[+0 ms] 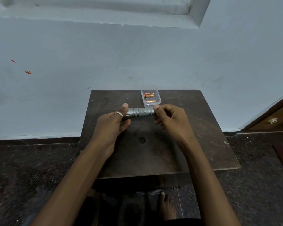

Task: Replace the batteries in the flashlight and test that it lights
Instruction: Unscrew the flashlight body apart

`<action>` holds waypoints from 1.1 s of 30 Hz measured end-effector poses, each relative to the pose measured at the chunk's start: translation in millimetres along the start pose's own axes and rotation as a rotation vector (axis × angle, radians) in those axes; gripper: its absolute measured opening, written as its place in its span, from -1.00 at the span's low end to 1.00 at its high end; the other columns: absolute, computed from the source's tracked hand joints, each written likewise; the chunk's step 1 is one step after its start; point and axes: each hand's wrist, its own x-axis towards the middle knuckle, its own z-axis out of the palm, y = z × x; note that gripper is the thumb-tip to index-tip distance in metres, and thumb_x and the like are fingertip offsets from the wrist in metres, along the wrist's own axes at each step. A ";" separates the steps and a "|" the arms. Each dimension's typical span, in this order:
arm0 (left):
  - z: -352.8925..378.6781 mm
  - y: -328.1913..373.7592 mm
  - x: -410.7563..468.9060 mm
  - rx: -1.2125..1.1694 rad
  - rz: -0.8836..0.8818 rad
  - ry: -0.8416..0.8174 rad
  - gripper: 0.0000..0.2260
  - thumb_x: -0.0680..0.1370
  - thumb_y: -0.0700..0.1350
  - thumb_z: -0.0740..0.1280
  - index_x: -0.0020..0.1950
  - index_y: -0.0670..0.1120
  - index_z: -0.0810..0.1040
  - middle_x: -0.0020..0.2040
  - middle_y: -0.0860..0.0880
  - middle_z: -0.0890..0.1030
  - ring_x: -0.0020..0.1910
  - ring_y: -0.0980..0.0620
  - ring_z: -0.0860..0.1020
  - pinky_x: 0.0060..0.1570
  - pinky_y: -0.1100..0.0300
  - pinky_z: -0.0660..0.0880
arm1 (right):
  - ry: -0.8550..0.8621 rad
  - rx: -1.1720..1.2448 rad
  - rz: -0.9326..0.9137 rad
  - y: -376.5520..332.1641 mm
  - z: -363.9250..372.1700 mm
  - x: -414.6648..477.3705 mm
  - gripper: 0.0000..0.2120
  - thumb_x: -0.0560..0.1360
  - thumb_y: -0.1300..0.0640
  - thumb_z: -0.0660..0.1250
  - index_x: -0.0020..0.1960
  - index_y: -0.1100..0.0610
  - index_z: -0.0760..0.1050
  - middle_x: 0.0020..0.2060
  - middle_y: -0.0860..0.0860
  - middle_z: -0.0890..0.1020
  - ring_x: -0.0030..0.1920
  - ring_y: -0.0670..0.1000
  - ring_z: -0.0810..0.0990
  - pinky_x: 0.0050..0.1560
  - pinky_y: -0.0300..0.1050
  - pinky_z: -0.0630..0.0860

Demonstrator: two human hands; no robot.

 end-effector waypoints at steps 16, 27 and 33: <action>-1.3 -1.0 2.2 -0.020 -0.014 0.019 -0.77 0.49 0.00 0.50 -0.30 -0.10 0.74 -0.28 0.04 0.71 -0.26 0.17 0.66 -0.21 0.32 0.59 | 0.017 0.060 0.026 1.2 2.3 1.0 -0.75 0.62 0.00 0.31 -0.10 0.14 0.64 -0.27 0.07 0.71 -0.33 -0.13 0.66 -0.31 -0.18 0.54; -2.8 1.1 2.2 -0.028 -0.018 0.033 -0.78 0.49 -0.02 0.49 -0.28 -0.12 0.72 -0.27 0.01 0.71 -0.26 0.15 0.66 -0.22 0.31 0.59 | -0.030 0.254 0.017 1.0 0.7 3.2 -0.92 0.58 0.16 0.37 -0.02 0.12 0.65 -0.24 0.00 0.68 -0.20 -0.10 0.66 -0.26 -0.20 0.59; -1.2 0.7 1.0 -0.040 -0.020 0.030 -0.81 0.50 -0.03 0.49 -0.17 -0.15 0.70 -0.22 -0.02 0.71 -0.22 0.13 0.66 -0.21 0.31 0.60 | -0.023 0.102 0.046 2.5 0.9 1.9 -0.74 0.62 0.01 0.32 -0.11 0.16 0.63 -0.29 0.06 0.69 -0.34 -0.10 0.63 -0.33 -0.23 0.54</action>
